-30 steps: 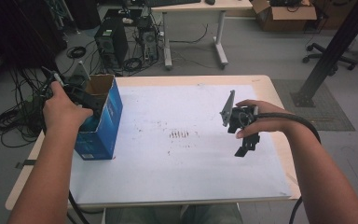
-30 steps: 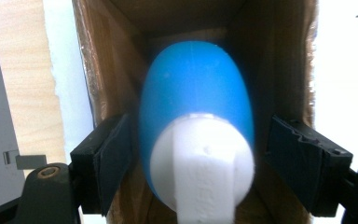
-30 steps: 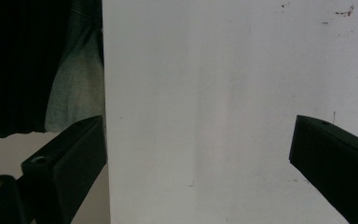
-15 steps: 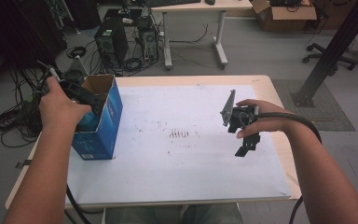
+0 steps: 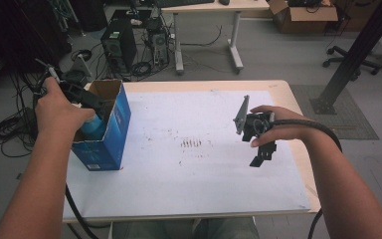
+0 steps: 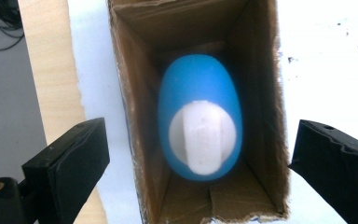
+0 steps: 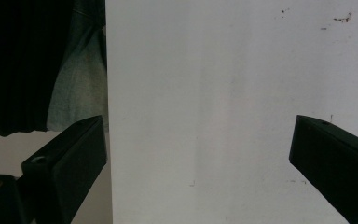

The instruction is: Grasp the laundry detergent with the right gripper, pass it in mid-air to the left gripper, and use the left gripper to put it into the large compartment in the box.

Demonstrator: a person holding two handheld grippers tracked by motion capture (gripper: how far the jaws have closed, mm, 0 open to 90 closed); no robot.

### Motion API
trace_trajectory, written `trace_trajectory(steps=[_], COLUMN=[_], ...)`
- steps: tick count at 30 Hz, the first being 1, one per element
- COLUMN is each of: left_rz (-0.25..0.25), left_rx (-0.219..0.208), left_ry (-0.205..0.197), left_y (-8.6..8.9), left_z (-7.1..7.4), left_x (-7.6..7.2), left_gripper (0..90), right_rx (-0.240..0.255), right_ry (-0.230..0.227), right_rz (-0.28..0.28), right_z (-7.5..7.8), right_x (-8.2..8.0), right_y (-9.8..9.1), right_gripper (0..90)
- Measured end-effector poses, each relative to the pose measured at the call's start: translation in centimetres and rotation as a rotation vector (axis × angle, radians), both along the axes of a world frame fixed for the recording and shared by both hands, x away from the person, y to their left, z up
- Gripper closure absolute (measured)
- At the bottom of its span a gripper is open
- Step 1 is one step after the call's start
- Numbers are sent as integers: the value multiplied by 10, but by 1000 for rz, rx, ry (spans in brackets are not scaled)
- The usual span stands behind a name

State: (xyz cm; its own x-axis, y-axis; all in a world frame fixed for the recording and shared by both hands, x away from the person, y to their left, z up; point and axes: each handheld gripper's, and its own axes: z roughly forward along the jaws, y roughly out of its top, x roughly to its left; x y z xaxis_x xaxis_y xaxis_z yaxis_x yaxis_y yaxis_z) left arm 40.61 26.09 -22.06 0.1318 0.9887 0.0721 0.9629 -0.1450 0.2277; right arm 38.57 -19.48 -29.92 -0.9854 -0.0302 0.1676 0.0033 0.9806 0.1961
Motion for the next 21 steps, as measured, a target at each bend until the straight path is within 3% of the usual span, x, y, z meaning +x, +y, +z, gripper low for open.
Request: trace_trajectory(steps=[11,17,21], left_rz=[-100,-199,-300], left_rx=[17,37,33], left_ry=[4,12,19], left_y=[-17,-27,-39], left_z=[16,28,40], left_x=[0,1,1], left_gripper=[3,2,2], right_rx=[-6,-9,-7], right_ry=[5,5,1], right_rz=[5,-2,-3], right_z=[2,2,3], right_x=[-2,-2,-1], right_y=[0,-3,-4], right_gripper=[41,41,40])
